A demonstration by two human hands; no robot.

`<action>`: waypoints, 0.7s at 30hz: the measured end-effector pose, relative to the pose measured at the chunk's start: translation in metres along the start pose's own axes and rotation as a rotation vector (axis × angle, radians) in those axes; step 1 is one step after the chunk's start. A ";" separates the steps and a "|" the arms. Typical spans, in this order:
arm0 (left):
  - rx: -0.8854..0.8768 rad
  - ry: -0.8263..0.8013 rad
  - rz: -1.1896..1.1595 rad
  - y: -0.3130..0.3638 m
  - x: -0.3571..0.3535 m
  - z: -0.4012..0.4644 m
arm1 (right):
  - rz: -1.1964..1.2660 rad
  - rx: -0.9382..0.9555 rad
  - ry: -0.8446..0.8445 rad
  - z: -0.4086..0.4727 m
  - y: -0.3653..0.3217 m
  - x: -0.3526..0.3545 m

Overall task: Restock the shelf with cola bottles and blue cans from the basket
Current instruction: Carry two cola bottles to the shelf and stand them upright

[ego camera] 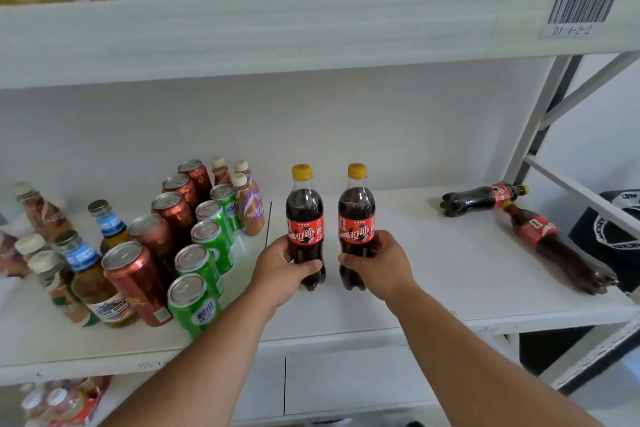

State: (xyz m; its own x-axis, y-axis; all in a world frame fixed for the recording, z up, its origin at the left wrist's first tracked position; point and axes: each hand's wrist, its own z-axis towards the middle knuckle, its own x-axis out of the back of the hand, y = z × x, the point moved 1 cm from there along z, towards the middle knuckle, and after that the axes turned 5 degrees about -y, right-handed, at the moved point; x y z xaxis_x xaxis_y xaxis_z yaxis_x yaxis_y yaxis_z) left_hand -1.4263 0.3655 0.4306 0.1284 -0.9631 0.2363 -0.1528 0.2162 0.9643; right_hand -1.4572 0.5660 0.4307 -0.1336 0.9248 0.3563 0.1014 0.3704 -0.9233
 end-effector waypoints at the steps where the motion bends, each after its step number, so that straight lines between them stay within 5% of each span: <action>1: -0.005 0.004 0.007 -0.001 0.000 0.006 | -0.001 0.005 0.000 0.005 0.001 -0.002; 21: -0.091 0.024 0.035 -0.028 -0.005 0.093 | -0.013 0.145 0.025 0.093 0.015 -0.029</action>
State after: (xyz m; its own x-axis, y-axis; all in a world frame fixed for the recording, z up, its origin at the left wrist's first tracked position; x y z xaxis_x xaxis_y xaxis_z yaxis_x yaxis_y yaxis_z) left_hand -1.5137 0.3495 0.3910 0.1481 -0.9508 0.2722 -0.0683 0.2648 0.9619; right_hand -1.5437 0.5371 0.3929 -0.1088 0.9227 0.3698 -0.0434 0.3673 -0.9291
